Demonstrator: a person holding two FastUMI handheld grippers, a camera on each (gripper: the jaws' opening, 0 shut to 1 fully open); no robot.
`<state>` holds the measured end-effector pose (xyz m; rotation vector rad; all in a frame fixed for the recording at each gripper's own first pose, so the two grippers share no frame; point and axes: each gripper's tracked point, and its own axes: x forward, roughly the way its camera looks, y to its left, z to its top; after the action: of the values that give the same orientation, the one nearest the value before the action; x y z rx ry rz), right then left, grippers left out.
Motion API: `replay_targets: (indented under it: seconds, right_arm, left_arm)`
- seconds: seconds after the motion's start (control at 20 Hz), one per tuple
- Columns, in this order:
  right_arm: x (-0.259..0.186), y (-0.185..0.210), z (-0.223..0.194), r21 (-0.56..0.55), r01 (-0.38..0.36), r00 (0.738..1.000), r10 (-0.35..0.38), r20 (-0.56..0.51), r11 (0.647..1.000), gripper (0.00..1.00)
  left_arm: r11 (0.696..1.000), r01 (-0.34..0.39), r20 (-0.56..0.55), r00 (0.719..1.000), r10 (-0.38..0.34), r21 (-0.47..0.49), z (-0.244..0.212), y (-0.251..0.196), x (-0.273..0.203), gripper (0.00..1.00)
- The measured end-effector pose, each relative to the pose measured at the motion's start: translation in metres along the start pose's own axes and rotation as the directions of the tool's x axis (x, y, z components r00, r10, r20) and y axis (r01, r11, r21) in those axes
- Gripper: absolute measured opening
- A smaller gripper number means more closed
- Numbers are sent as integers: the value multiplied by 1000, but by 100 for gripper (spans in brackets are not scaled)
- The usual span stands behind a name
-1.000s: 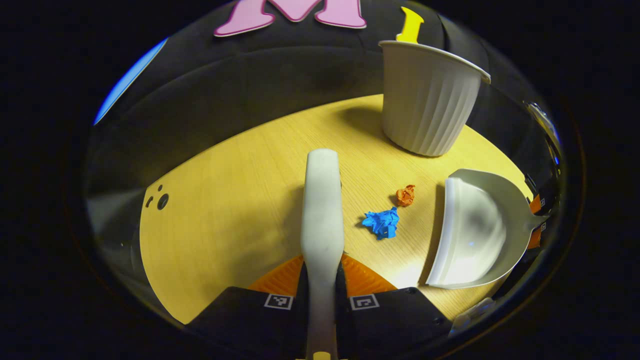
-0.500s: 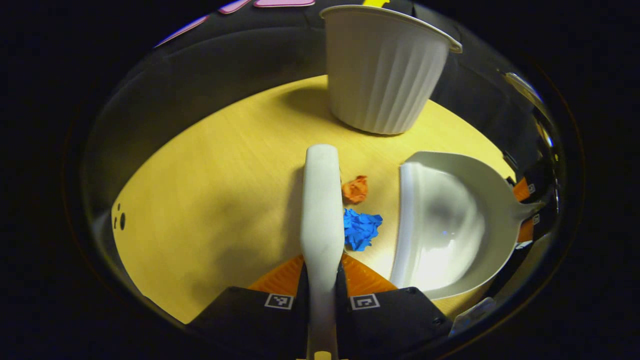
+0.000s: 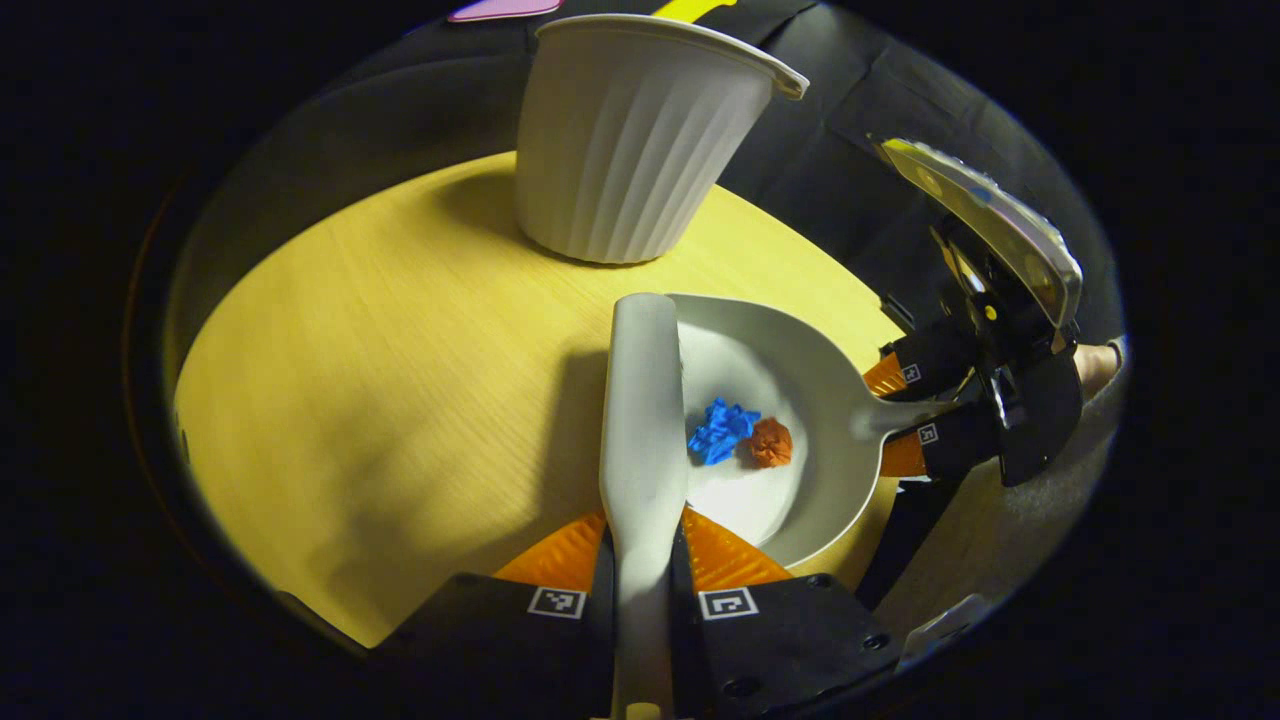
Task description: Pick up the small broom and dustpan from the desktop, sweep the trash into the dustpan with the broom, and then empty the trash into the garbage bin.
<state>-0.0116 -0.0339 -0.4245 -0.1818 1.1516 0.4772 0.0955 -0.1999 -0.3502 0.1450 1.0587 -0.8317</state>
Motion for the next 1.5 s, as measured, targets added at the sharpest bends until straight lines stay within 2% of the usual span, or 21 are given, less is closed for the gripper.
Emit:
replay_targets:
  seconds: [0.05, 0.2, 0.25, 0.45, 0.5, 0.6, 0.75, 0.95, 1.1, 1.25, 1.35, 1.5]
  right_arm:
    - [0, 0, 0, 18, 9, 1000, -9, 4, 1000, 39]
    - [-1, -2, 4, 74, 43, 999, -44, 11, 996, 34]
    - [0, 0, 6, 104, 56, 998, -58, 19, 993, 37]
    - [-6, 3, 14, 238, 101, 991, -120, 66, 966, 34]
    - [-12, 2, 18, 258, 120, 987, -143, 74, 959, 39]
    - [-31, -1, 20, 295, 168, 977, -198, 75, 941, 37]
    - [-71, -8, 28, 384, 195, 966, -245, 87, 903, 37]
    - [-135, -60, 42, 524, 211, 945, -308, 105, 825, 37]
    - [-182, -125, 60, 516, 330, 902, -425, 73, 790, 37]
    - [-212, -186, 90, 518, 417, 852, -520, 63, 747, 37]
    - [-222, -222, 109, 480, 490, 818, -575, 36, 727, 37]
    - [-223, -248, 128, 373, 581, 782, -623, -10, 723, 36]
  left_arm:
    - [999, -35, 25, 999, 35, -18, 1, 5, -5, 25]
    - [984, -158, 76, 983, 165, -86, -8, 24, -29, 27]
    - [976, -186, 85, 977, 196, -117, -15, 32, -43, 27]
    - [930, -315, 79, 939, 334, -188, -56, 68, -84, 25]
    - [924, -330, 73, 934, 349, -192, -66, 72, -91, 25]
    - [921, -336, 61, 933, 354, -195, -89, 73, -104, 25]
    - [926, -315, 55, 941, 333, -210, -118, 72, -114, 27]
    - [927, -286, 64, 949, 310, -244, -144, 68, -126, 27]
    - [926, -269, 71, 952, 297, -265, -152, 67, -130, 27]
    - [924, -266, 73, 952, 296, -274, -157, 68, -130, 25]
    - [923, -263, 74, 953, 294, -281, -158, 68, -132, 25]
    - [918, -273, 69, 950, 304, -288, -159, 70, -134, 27]
